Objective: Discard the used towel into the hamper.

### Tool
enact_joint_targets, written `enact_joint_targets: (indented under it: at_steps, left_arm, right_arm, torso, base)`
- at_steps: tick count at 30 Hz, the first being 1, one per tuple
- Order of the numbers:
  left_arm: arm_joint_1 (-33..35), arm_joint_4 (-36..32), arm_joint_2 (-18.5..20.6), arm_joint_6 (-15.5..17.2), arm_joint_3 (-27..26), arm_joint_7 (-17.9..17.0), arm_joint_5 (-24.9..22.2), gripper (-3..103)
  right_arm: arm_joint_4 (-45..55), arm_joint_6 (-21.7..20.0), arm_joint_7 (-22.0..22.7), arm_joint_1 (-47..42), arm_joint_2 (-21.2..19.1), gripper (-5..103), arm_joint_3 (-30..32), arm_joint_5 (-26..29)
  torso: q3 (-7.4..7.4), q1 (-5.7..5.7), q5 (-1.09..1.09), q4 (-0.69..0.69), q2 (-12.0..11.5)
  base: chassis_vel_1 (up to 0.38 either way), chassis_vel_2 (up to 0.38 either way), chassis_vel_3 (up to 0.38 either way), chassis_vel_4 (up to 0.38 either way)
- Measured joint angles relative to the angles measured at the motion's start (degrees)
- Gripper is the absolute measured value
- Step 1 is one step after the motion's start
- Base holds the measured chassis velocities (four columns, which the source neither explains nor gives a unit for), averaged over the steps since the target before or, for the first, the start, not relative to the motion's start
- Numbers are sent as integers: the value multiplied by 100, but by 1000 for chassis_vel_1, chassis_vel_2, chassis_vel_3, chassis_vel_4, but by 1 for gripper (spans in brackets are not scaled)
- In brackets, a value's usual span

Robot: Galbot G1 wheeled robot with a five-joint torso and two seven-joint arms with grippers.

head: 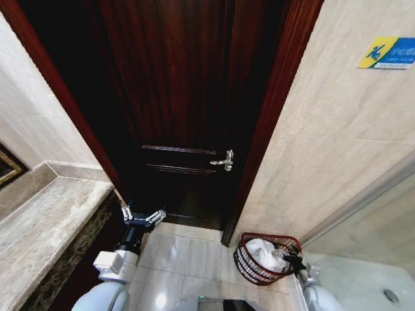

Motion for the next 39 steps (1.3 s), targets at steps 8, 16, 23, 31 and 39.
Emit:
enact_joint_targets:
  at_steps: [8,16,23,31,39]
  left_arm:
    - [0,0,0,0,0,0,0,94]
    - [0,0,0,0,0,0,0,94]
    - [0,0,0,0,0,0,0,94]
    - [0,0,0,0,0,0,0,94]
    - [0,0,0,0,0,0,0,94]
  right_arm:
    - [1822,376,216,-1092,516,100,8,30]
    - [3241,481,371,-1605,723,100,-278,-94]
    - [4080,552,576,-1671,270,100,-187,36]
    - [4457,547,525,-1751,501,100,-252,-87]
    - [4612,569,416,-1748,592,100,-314,-201]
  torso:
    - [0,0,-2,-3,0]
    - [0,0,0,0,0]
    - [1,1,0,0,-1]
    - [1,1,1,-1,-1]
    - [1,1,1,-1,-1]
  base:
    - [0,0,0,0]
    - [0,0,0,0]
    - [0,0,0,0]
    - [0,0,0,0]
    - [0,0,0,0]
